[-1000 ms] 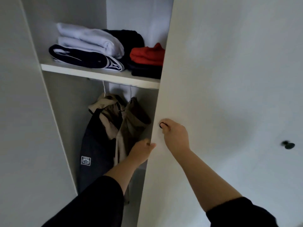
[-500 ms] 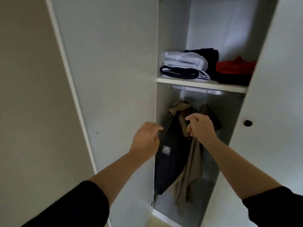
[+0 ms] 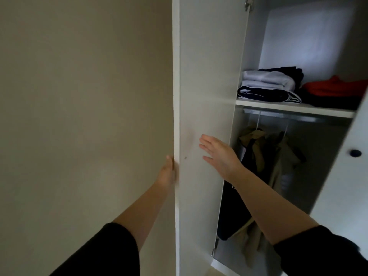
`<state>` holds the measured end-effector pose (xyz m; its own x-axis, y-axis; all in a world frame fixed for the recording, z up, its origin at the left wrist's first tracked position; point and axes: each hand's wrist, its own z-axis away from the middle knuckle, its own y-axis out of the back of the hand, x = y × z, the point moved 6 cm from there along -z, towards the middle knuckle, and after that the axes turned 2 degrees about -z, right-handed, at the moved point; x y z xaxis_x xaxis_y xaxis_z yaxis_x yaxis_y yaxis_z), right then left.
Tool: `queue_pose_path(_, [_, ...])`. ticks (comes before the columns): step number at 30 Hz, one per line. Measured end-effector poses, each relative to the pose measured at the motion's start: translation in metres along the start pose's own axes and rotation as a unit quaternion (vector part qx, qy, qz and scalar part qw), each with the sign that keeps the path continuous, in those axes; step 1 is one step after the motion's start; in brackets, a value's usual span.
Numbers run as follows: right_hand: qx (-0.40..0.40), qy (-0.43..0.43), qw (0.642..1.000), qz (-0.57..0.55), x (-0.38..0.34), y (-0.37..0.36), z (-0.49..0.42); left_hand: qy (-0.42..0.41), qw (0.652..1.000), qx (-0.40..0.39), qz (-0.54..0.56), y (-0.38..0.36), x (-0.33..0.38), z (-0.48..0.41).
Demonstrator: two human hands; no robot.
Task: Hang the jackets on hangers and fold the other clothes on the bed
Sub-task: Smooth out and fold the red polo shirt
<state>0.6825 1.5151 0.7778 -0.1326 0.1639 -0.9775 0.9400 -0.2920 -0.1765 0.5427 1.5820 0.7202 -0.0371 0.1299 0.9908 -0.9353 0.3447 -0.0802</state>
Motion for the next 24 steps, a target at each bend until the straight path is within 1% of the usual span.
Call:
queue_pose_path(2, [-0.006,0.001,1.000,0.005,0.001,0.000,0.002,0.037,0.999,0.013,-0.017,-0.002,-0.012,0.004])
queue_pose_path(4, [0.004,0.005,0.999,0.048,-0.001,-0.001,0.009,0.031,0.999,-0.005,-0.033,-0.006,-0.013,0.004])
queue_pose_path(5, [0.014,0.004,0.998,0.067,-0.003,-0.002,0.013,0.024,0.999,-0.029,-0.037,-0.008,-0.012,0.002])
queue_pose_path(8, [0.065,0.014,0.991,0.112,-0.010,0.001,0.031,0.051,0.992,-0.114,-0.035,-0.020,-0.013,0.003])
queue_pose_path(10, [0.085,0.054,0.980,0.170,-0.018,0.012,0.048,0.031,0.978,-0.185,-0.096,-0.040,-0.012,0.006])
queue_pose_path(12, [0.105,0.085,0.968,0.211,-0.023,0.033,0.067,-0.028,0.956,-0.245,-0.158,-0.067,-0.003,0.019])
queue_pose_path(14, [0.143,0.090,0.967,0.190,-0.025,0.063,0.086,-0.076,0.932,-0.293,-0.199,-0.099,0.004,0.033])
queue_pose_path(16, [0.193,0.085,0.964,0.165,-0.030,0.100,0.105,-0.092,0.902,-0.341,-0.247,-0.142,0.006,0.049])
queue_pose_path(18, [0.228,0.081,0.955,0.173,-0.037,0.123,0.118,-0.112,0.879,-0.356,-0.296,-0.174,0.008,0.057])
queue_pose_path(20, [0.266,0.076,0.947,0.162,-0.045,0.155,0.131,-0.161,0.855,-0.356,-0.342,-0.217,0.014,0.064])
queue_pose_path(22, [0.293,0.069,0.942,0.152,-0.051,0.189,0.138,-0.248,0.807,-0.344,-0.412,-0.261,0.020,0.067])
queue_pose_path(23, [0.306,0.066,0.938,0.151,-0.053,0.208,0.140,-0.283,0.783,-0.336,-0.441,-0.283,0.023,0.068])
queue_pose_path(24, [0.316,0.063,0.934,0.154,-0.056,0.227,0.141,-0.305,0.766,-0.328,-0.461,-0.305,0.023,0.066])
